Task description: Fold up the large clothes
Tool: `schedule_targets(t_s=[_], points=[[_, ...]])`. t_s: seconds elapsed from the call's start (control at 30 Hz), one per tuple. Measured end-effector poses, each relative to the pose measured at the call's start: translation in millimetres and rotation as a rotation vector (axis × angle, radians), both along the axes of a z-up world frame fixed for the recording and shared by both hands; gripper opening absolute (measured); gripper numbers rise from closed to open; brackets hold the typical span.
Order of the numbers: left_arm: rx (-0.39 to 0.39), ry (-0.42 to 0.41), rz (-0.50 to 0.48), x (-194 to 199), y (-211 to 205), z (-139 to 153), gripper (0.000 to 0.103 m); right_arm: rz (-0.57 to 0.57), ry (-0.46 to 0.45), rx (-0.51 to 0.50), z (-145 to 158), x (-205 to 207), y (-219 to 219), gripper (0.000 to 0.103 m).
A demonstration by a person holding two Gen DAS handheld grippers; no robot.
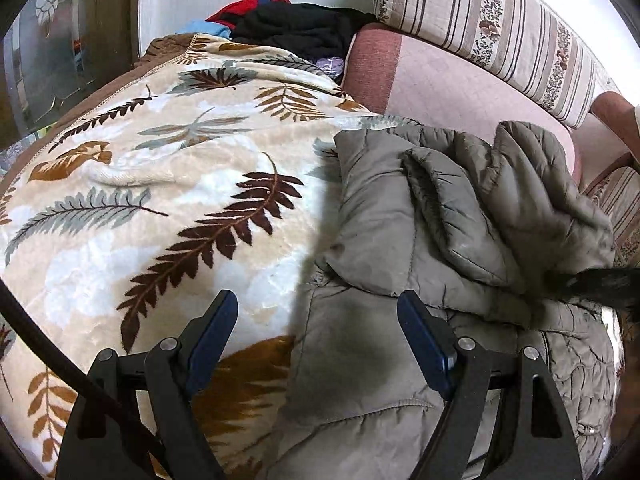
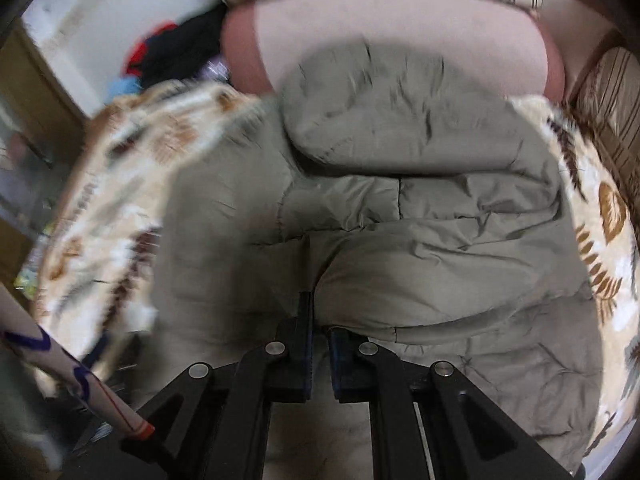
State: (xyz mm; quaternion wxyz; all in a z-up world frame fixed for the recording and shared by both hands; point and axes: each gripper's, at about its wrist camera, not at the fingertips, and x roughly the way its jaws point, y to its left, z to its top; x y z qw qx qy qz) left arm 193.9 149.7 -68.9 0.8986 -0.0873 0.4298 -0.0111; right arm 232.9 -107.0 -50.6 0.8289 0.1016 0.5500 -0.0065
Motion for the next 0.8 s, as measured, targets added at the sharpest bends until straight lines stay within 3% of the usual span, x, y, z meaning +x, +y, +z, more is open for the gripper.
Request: schedule_targets(t_s=[0.1,0.2,0.27,0.33,0.5,0.63,0.8], points=[[-0.005,0.009,0.009,3.2,3.3,-1.8,0.081,-0.019,0.04,-0.001,-28.0,6.6,-2.9,0.007],[-0.02,0.031,0.004,6.4,4.2,-6.1,0.081,-0.022,0.017,0.027,-19.7,-0.9,-8.3,0.011],[-0.025,0.046,0.002,7.5,3.9,-8.6,0.081,-0.001,0.015,0.03,-8.5,-9.6,-11.3,0.032],[-0.032,0.051,0.002,8.1,4.9,-9.3,0.081,0.031,-0.005,0.011,4.5,-22.8,-10.7,0.045],[-0.031,0.052,0.007,7.5,4.6,-10.6,0.081,0.093,-0.123,-0.053,48.3,-58.5,-15.3,0.046],[-0.023,0.067,-0.001,9.4,1.7,-15.0,0.081,0.013,-0.291,-0.159,84.5,-49.7,-23.8,0.046],[-0.013,0.06,-0.012,8.5,-1.0,-14.1,0.081,-0.089,-0.273,-0.249,64.2,8.3,-38.8,0.048]])
